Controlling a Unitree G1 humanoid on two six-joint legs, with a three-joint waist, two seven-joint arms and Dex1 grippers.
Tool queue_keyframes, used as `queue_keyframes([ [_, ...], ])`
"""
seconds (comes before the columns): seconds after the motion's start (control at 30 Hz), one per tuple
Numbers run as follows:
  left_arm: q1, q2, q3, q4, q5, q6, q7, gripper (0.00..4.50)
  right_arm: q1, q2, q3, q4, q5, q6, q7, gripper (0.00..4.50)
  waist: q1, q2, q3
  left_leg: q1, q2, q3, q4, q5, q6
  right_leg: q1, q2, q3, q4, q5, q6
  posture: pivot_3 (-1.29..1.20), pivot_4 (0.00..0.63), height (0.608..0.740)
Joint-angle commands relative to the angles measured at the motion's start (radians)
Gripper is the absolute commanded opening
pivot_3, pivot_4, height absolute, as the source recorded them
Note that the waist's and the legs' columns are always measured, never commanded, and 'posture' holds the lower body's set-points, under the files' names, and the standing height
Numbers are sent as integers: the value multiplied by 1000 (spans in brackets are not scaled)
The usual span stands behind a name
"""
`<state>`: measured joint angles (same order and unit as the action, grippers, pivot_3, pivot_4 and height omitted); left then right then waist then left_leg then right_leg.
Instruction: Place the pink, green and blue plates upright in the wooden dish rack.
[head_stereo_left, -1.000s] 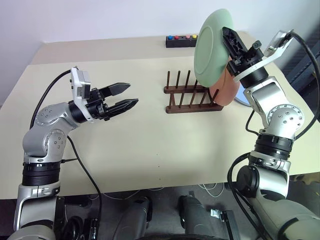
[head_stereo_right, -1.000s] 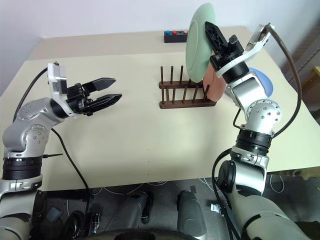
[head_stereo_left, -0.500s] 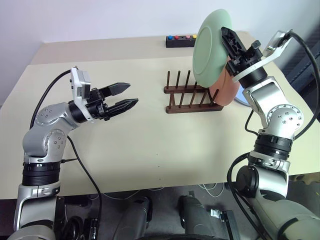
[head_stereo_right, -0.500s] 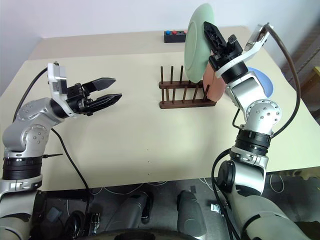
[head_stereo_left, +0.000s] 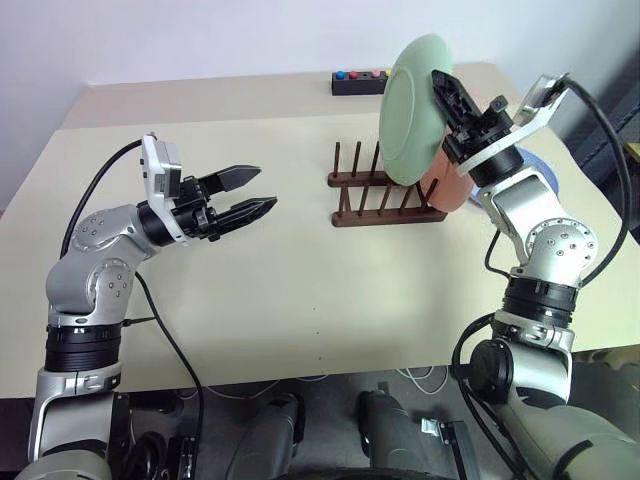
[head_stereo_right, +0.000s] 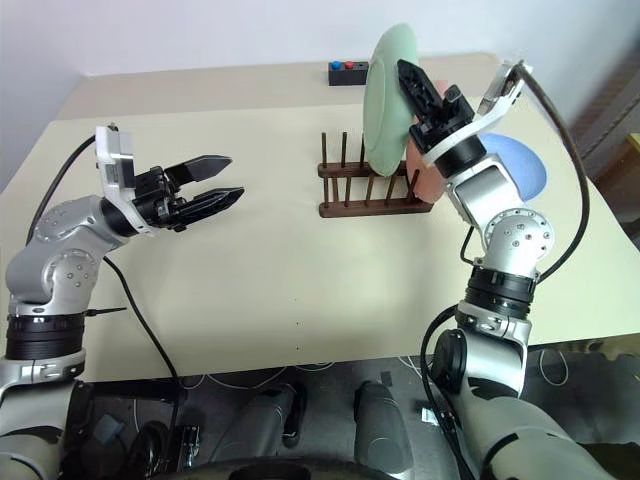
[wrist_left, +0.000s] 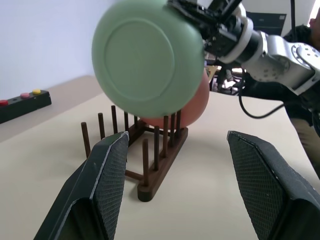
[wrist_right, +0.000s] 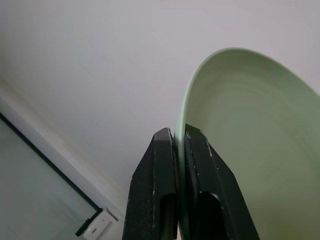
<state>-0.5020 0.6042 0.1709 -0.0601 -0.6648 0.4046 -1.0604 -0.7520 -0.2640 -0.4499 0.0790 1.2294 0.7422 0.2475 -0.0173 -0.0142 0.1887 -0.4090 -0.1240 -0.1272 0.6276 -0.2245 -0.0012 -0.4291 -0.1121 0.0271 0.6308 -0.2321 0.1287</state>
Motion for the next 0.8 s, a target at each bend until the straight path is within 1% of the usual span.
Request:
queue_keyframes([
  [0.03,1,0,14,-30,-9,-11,3,3201,1,-3,4,-45,-2,-17,22,0,-1,0,0,0,0,0,0,0,0,0,0,0,0,0,0,0,150,740],
  [0.43,-1,4,14,-31,-11,-7,0,3201,47,15,32,-53,-23,-14,42,0,-1,0,0,0,0,0,0,0,0,0,0,0,0,0,0,0,150,740],
  [0.77,-5,4,18,-28,-12,-7,3,3201,57,23,41,-45,-30,-24,36,0,-2,0,0,0,0,0,0,0,0,0,0,0,0,0,0,0,150,740],
  [0.8,-4,3,17,-28,-11,-7,4,3278,58,23,41,-44,-30,-24,35,667,-2,0,0,0,0,0,0,0,0,0,0,0,0,0,0,0,150,740],
])
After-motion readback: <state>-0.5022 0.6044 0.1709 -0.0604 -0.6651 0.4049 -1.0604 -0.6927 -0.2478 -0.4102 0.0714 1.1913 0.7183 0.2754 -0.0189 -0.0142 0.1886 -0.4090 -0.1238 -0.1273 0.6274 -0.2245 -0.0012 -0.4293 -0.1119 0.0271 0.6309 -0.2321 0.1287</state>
